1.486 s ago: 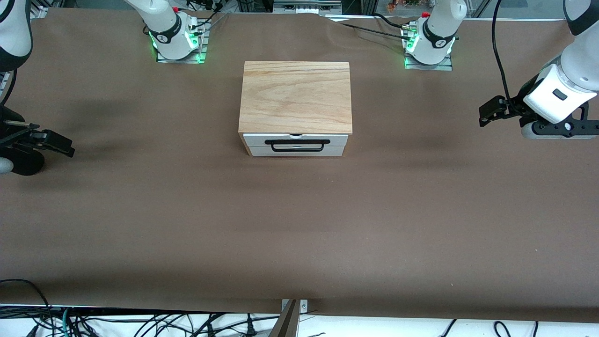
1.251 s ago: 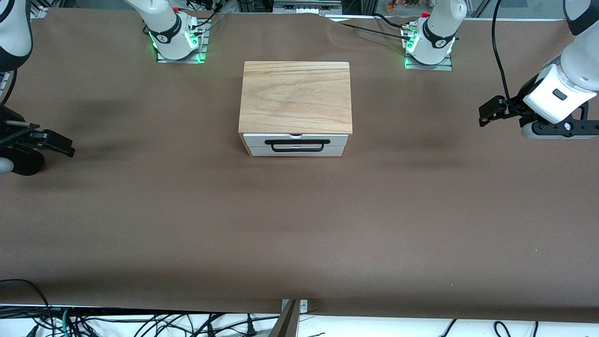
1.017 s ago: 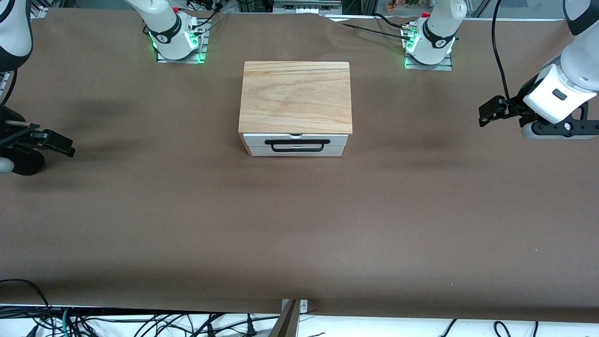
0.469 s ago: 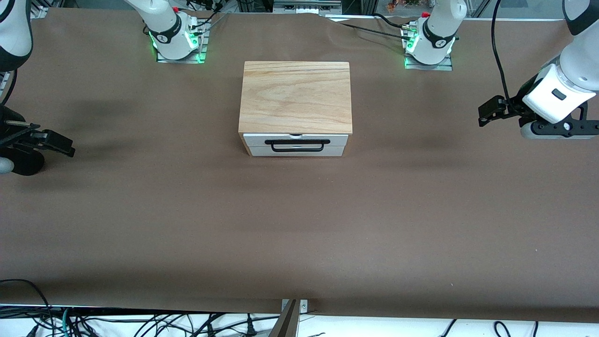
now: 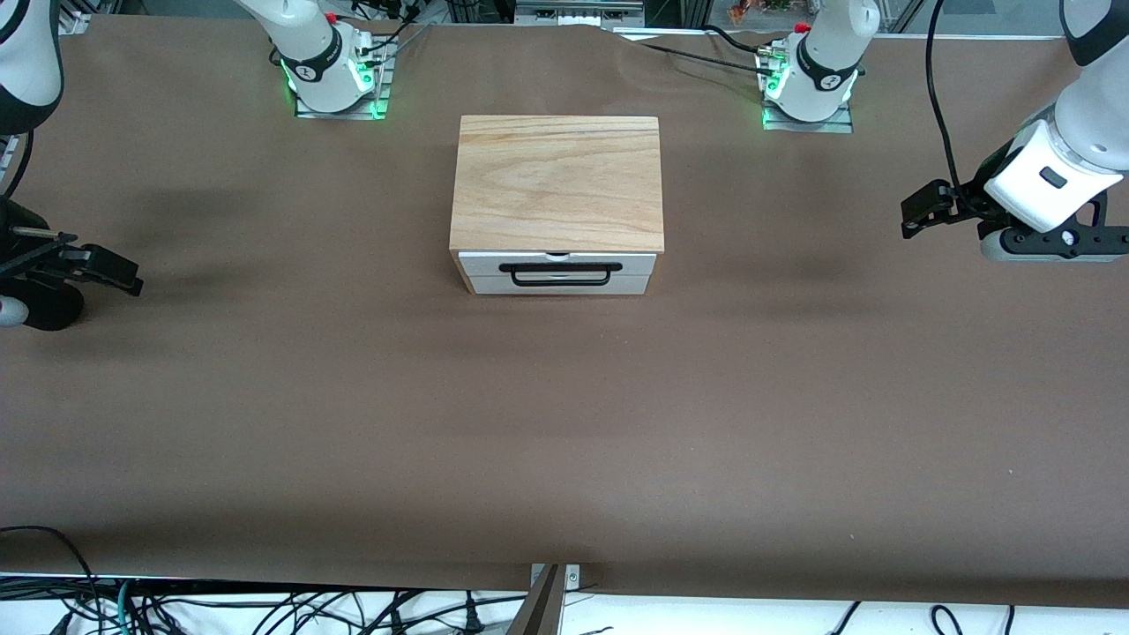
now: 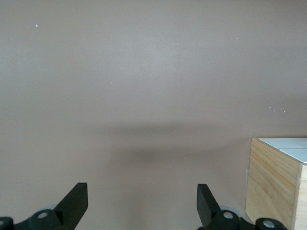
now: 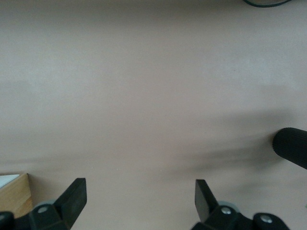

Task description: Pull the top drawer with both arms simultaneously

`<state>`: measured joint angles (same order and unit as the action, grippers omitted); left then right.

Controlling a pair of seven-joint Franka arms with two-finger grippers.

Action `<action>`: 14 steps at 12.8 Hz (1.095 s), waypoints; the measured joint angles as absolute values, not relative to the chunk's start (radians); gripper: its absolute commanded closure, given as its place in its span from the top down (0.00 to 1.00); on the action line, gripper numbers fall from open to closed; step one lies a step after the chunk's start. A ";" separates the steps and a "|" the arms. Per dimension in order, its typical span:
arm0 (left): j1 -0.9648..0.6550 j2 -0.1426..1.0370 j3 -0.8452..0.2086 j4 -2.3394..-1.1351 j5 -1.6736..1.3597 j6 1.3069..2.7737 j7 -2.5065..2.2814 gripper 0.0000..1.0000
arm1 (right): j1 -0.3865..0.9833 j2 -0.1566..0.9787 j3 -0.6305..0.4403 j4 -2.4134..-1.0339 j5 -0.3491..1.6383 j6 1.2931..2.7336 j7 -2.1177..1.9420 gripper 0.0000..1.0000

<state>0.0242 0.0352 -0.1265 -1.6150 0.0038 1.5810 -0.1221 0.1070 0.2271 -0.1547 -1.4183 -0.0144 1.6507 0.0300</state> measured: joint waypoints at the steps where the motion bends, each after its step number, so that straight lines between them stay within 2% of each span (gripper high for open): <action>1: 0.024 0.035 -0.127 -1.615 0.004 1.581 -0.122 1.00 | 0.107 0.227 -0.155 -1.418 -0.014 1.651 0.030 1.00; 14: 0.023 0.047 -0.143 -1.612 0.004 1.572 -0.122 1.00 | 0.107 0.228 -0.153 -1.418 -0.014 1.651 0.030 1.00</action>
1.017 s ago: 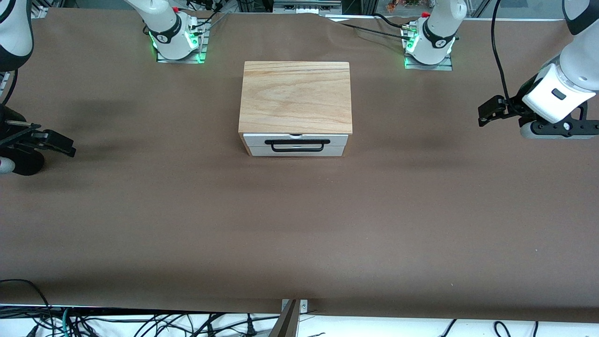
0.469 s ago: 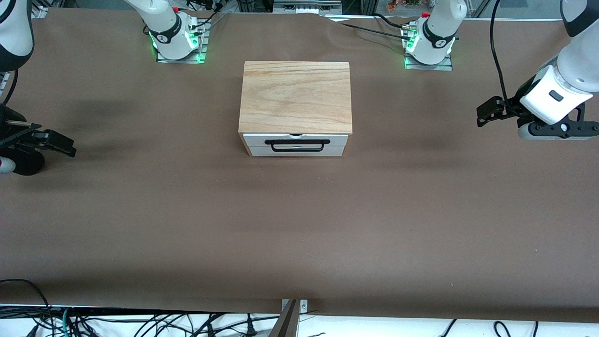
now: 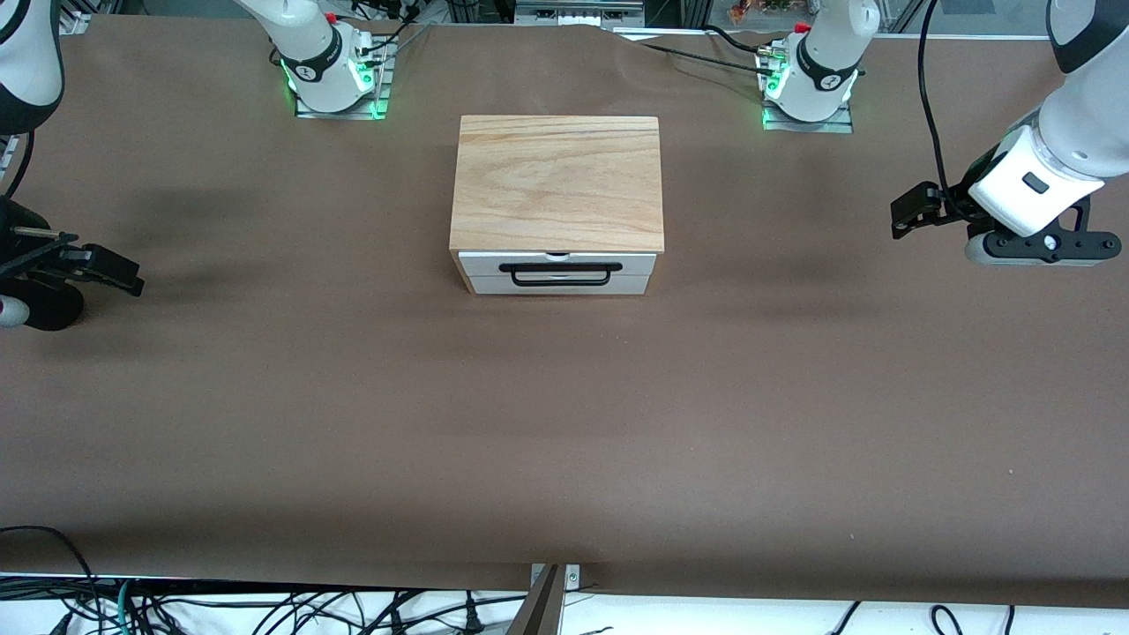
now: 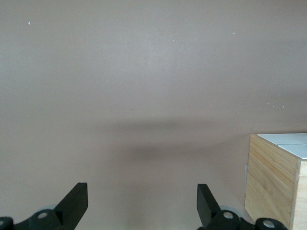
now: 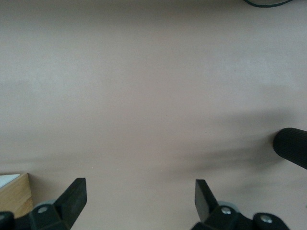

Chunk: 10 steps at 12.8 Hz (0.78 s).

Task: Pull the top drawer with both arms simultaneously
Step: 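Move the right gripper toward the drawer handle while the left gripper approaches too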

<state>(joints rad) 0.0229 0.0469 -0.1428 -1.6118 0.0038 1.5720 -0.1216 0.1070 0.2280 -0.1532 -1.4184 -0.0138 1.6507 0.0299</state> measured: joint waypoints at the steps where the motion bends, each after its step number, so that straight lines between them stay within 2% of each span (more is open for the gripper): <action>1: 0.023 0.047 -0.144 -1.612 0.004 1.572 -0.122 1.00 | 0.107 0.233 -0.152 -1.419 -0.014 1.651 0.030 1.00; 5: 0.023 0.047 -0.145 -1.611 0.004 1.571 -0.122 1.00 | 0.110 0.305 -0.143 -1.420 0.053 1.665 0.030 1.00; 10: 0.023 0.048 -0.153 -1.610 0.004 1.567 -0.122 1.00 | 0.151 0.431 -0.136 -1.423 0.287 1.717 0.031 1.00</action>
